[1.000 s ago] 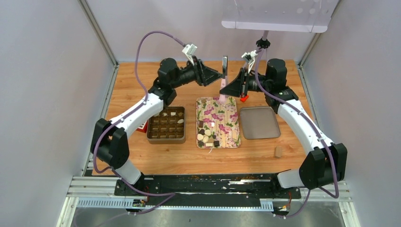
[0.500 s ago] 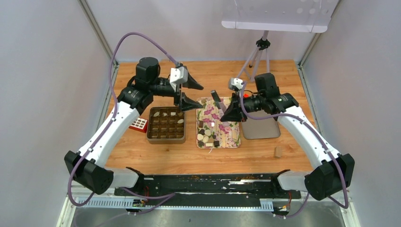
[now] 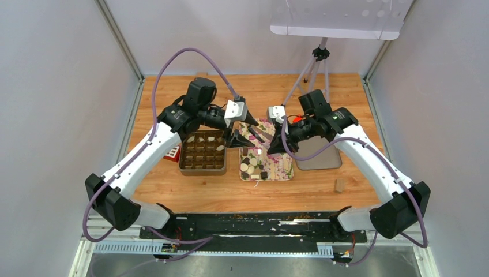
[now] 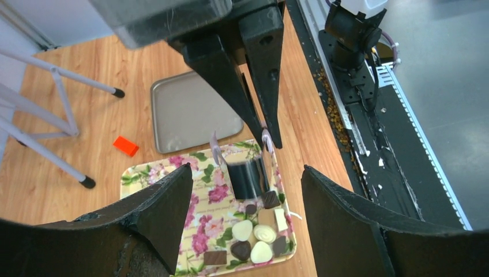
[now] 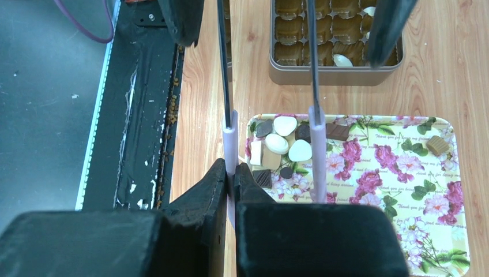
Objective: Pack the chocolate
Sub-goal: Pick up the clamp from the plate.
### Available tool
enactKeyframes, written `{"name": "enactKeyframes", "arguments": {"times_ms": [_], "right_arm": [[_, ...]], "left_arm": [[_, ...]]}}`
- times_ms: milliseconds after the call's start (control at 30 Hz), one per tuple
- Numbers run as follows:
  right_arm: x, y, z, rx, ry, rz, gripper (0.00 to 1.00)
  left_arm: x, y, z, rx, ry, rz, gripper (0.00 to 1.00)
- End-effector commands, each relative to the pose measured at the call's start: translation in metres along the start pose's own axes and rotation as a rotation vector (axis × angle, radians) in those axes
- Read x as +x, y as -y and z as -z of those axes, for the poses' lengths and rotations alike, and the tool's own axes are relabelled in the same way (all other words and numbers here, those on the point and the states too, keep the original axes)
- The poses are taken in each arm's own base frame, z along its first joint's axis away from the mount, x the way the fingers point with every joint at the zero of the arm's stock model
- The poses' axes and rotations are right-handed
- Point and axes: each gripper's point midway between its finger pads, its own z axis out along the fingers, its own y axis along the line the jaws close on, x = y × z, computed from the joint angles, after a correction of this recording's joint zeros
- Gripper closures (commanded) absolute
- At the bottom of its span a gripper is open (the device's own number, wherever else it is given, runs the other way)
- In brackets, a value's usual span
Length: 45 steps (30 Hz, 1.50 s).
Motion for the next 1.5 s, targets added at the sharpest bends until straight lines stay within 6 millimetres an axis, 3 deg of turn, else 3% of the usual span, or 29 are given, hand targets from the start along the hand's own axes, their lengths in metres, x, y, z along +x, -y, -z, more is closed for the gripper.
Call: {"name": "enactKeyframes", "arguments": {"times_ms": [0,300,900,1133,1233,1333,1467], "right_arm": [[-0.013,0.005,0.002,0.013,0.002,0.105,1.00],[-0.018,0.012,0.002,0.060,0.015,0.105,1.00],[-0.024,0.022,-0.003,0.093,0.062,0.080,0.99],[-0.022,0.023,-0.003,0.105,0.058,0.077,0.97],[-0.020,0.025,0.002,0.142,0.042,0.071,0.87],[-0.015,0.019,0.018,0.178,-0.004,0.100,0.60],[0.010,-0.001,0.047,0.228,-0.101,0.098,0.51]], "left_arm": [[-0.008,-0.005,-0.007,0.011,-0.012,-0.038,0.24],[0.007,-0.006,-0.018,0.073,-0.116,-0.003,0.31],[0.003,-0.013,-0.032,0.092,-0.026,-0.039,0.43],[0.007,-0.014,-0.034,0.106,-0.045,-0.003,0.60],[0.010,-0.021,-0.033,0.083,-0.075,0.017,0.65],[0.020,-0.027,-0.030,0.040,-0.112,0.029,0.68],[0.036,-0.031,-0.021,0.000,-0.134,0.082,0.70]]}}
